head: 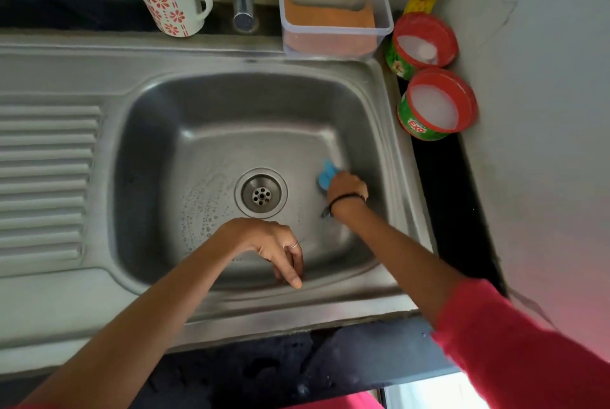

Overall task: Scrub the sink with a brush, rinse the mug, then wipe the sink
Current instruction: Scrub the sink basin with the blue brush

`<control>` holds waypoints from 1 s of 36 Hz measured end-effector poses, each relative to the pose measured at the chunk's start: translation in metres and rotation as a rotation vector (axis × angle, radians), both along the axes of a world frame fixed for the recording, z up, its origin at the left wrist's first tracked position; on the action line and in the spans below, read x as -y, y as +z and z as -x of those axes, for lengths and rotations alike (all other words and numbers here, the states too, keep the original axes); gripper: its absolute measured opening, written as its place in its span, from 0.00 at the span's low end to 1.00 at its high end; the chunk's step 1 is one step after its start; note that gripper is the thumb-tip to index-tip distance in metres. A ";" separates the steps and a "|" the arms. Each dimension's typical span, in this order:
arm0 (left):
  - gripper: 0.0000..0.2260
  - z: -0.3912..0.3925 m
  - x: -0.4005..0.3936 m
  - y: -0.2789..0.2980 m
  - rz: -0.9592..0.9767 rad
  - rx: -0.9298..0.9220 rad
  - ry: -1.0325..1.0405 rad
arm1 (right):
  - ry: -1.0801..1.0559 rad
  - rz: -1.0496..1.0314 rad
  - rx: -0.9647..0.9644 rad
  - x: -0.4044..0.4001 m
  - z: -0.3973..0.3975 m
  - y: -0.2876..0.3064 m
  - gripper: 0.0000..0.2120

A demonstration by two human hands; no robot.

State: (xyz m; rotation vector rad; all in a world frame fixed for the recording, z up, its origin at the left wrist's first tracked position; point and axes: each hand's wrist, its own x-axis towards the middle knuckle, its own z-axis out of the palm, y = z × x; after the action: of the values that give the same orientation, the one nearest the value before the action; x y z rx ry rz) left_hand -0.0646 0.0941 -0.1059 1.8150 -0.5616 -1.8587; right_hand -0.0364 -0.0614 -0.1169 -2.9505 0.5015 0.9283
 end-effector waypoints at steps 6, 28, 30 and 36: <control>0.15 -0.004 0.010 0.001 -0.049 0.017 -0.078 | -0.175 -0.145 0.206 -0.015 -0.073 -0.016 0.18; 0.11 0.003 0.001 0.012 -0.007 0.113 -0.094 | -0.068 -0.049 0.015 0.005 0.022 -0.006 0.21; 0.14 0.008 -0.005 0.016 0.004 0.169 -0.070 | -0.036 -0.011 -0.043 0.002 0.037 0.000 0.20; 0.11 0.017 -0.028 0.032 0.046 0.284 -0.024 | 0.120 0.045 -0.232 -0.015 0.066 0.012 0.19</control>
State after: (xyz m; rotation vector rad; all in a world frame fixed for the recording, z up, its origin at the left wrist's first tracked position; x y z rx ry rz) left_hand -0.0818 0.1219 -0.0736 2.0643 -0.7213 -1.5977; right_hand -0.1022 -0.0460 -0.1052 -2.9564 0.3564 1.2991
